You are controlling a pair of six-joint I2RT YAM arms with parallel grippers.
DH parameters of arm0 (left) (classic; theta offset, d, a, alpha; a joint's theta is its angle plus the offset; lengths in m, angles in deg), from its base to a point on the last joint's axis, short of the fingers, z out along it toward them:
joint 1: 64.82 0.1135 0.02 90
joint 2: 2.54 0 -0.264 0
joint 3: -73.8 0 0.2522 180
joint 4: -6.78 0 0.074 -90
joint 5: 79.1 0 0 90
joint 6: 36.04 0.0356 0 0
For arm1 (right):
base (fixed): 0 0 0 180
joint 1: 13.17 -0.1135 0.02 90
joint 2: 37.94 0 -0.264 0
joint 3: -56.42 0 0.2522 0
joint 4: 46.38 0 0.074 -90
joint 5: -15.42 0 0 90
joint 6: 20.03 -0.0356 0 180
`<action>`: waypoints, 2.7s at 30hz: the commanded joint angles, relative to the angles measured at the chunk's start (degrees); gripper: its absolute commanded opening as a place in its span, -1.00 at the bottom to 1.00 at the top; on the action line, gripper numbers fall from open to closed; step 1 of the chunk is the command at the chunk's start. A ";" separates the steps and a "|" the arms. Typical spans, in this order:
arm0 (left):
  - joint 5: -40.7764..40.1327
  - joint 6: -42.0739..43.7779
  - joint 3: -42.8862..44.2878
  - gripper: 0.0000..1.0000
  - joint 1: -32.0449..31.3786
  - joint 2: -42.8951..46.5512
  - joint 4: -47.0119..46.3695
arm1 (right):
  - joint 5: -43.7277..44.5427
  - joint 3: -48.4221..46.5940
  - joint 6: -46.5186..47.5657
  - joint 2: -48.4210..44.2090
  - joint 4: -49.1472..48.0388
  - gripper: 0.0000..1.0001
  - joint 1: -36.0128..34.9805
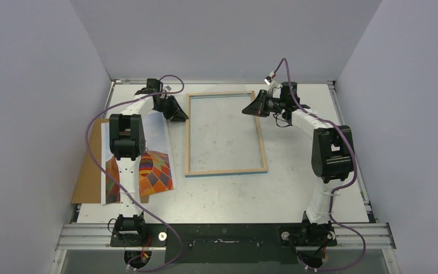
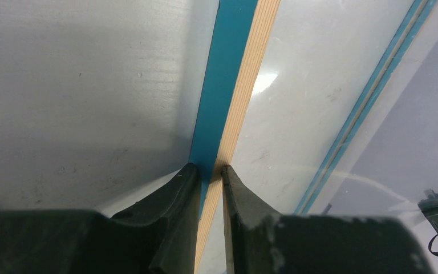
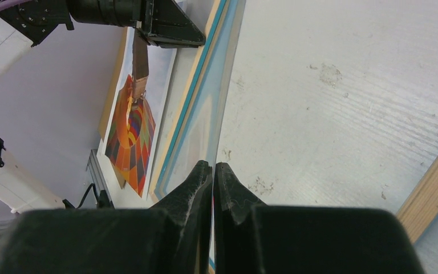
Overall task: Put the photo into the frame
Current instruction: Place the photo frame item in the photo frame.
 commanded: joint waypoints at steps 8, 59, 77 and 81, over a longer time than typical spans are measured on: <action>-7.78 2.22 0.63 -0.66 -0.80 -5.58 2.17 | -0.18 -2.69 1.17 -0.37 -3.08 -1.00 -1.25; -9.18 1.13 3.20 -0.66 -0.75 -7.35 4.08 | 2.41 -1.51 3.51 1.63 -0.72 -1.00 -0.74; -9.05 1.04 3.38 -0.66 -0.74 -7.69 3.99 | 2.54 -8.15 7.39 7.04 17.32 -1.00 -1.03; -9.05 1.12 3.38 -0.66 -0.75 -7.62 4.12 | 3.12 -8.90 7.63 8.58 19.68 -1.00 -1.03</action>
